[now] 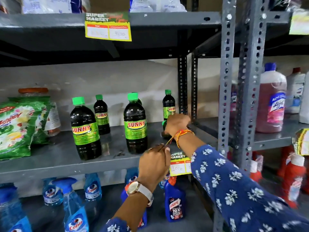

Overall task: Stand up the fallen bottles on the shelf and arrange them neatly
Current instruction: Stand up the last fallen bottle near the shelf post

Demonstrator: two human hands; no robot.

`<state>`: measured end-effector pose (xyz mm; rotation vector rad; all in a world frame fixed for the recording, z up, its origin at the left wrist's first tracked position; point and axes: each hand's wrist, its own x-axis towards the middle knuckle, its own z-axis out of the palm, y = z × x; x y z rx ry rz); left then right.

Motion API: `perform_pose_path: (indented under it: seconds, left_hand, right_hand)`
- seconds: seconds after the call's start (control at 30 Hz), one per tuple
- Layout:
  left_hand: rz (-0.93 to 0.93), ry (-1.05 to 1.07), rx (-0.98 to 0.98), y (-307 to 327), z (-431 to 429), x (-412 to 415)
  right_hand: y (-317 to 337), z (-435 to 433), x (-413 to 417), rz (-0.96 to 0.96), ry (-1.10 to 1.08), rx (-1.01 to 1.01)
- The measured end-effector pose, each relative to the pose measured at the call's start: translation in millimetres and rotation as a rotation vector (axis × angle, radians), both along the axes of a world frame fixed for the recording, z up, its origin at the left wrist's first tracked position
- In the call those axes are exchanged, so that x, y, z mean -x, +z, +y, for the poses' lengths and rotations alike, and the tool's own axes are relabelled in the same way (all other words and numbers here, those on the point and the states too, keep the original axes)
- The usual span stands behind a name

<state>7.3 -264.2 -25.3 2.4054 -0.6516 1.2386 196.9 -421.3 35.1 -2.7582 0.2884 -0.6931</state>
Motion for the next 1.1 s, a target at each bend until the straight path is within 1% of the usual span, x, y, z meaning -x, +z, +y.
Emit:
perform_pose_path:
  seconds: [0.03, 0.07, 0.1, 0.17, 0.2, 0.27, 0.37, 0.5, 0.7, 0.9, 1.0, 1.1]
  left_hand:
    - [0.009, 0.008, 0.001, -2.1, 0.4, -1.5]
    - [0.017, 0.017, 0.003, -3.3, 1.7, -2.8]
    - [0.026, 0.026, 0.002, -4.1, 2.0, -4.3]
    - [0.032, 0.034, 0.002, -2.9, 1.8, -3.9]
    - [0.043, 0.037, 0.007, -1.7, 1.2, -2.1]
    - [0.072, 0.038, 0.031, 0.0, -0.5, 0.6]
    - [0.083, 0.043, 0.048, 2.3, -4.1, 2.8]
    - [0.055, 0.058, 0.057, 2.0, -6.5, 3.3]
    - [0.031, 0.088, 0.118, -1.9, -6.7, 1.9]
    - [-0.056, 0.138, 0.109, -3.1, -10.4, 1.8]
    - [-0.106, 0.139, 0.092, -4.0, -10.8, 2.0]
    - [-0.105, 0.131, 0.089, -6.3, -9.6, -0.5]
  right_hand:
    - [-8.9, 0.0, -23.0, -0.050, 0.046, 0.037]
    - [-5.7, 8.4, -2.3, -0.002, 0.053, 0.142]
    - [8.6, 19.0, 53.5, -0.052, 0.070, 0.178]
    - [22.6, 23.6, 94.4, -0.112, 0.096, 0.204]
    - [24.9, 21.2, 111.1, -0.145, 0.119, 0.166]
    - [27.8, 9.6, 122.8, -0.219, 0.167, -0.068]
    - [28.8, -2.5, 134.9, -0.290, 0.309, -0.295]
    - [16.0, -8.9, 134.9, -0.323, 0.394, -0.466]
    - [2.0, -14.5, 130.5, -0.324, 0.439, -0.588]
    - [-2.3, -16.2, 122.4, -0.164, 0.407, -0.757]
    - [-3.3, -16.4, 118.8, -0.127, 0.421, -0.720]
    - [-6.0, -19.3, 112.5, -0.124, 0.438, -0.775]
